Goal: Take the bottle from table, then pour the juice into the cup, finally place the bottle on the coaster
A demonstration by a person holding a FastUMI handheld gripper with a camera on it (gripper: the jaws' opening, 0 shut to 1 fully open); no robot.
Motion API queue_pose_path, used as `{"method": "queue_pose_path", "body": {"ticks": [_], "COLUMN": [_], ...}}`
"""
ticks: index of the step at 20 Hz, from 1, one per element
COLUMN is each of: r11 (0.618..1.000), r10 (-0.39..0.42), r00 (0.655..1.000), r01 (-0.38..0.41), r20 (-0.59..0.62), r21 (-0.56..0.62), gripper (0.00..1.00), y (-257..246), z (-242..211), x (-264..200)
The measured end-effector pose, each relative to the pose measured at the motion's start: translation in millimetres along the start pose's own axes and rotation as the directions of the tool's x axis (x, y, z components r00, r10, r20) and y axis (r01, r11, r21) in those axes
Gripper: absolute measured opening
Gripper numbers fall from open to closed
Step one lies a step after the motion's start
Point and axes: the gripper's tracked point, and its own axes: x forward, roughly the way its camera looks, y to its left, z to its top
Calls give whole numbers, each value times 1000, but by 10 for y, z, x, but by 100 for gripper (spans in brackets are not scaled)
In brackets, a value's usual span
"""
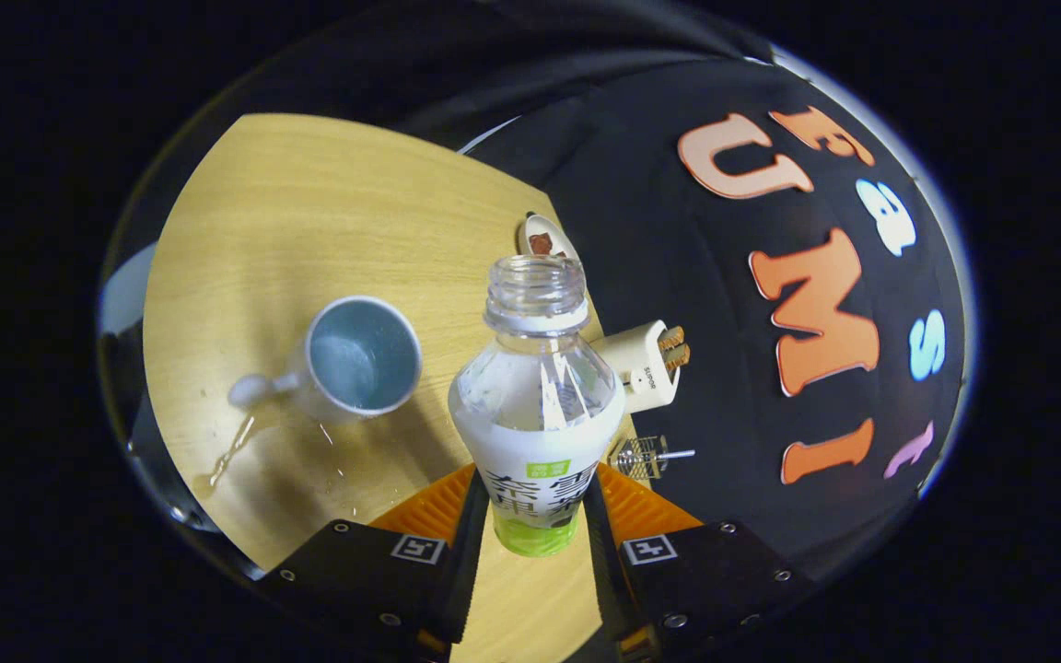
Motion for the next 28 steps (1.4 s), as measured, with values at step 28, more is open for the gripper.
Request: {"method": "queue_pose_path", "body": {"ticks": [28], "r11": [494], "r10": [67], "r00": [996], "r01": [-91], "r20": [66], "r21": [864], "gripper": [56], "y": [-586], "z": [-683], "x": [1577]}}
